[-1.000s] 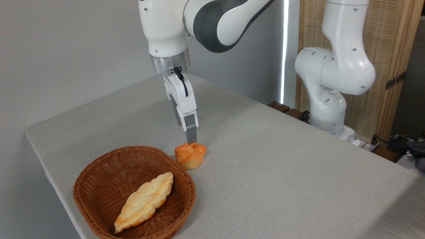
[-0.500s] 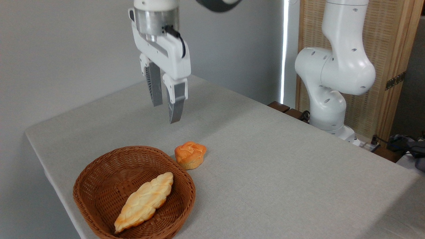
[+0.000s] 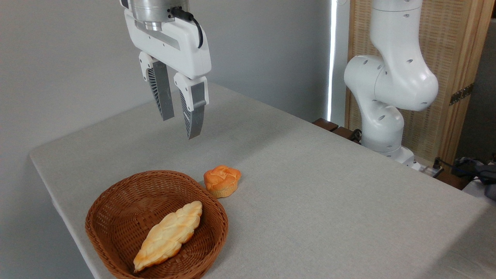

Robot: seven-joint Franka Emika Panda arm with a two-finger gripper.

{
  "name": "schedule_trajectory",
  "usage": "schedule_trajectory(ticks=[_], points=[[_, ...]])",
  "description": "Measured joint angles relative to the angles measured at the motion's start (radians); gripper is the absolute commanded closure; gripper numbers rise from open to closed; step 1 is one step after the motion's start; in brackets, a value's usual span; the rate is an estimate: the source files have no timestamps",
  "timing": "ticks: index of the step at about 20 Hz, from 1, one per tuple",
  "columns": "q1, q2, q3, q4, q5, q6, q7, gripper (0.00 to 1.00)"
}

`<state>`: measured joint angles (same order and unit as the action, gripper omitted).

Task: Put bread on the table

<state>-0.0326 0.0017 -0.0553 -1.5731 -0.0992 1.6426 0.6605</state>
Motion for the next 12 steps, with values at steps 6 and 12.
schedule_trajectory(ticks=[6, 12], points=[[-0.020, 0.000, 0.003, 0.003, 0.043, -0.013, -0.002, 0.00], [-0.028, 0.000, 0.002, 0.003, 0.049, -0.026, -0.002, 0.00]])
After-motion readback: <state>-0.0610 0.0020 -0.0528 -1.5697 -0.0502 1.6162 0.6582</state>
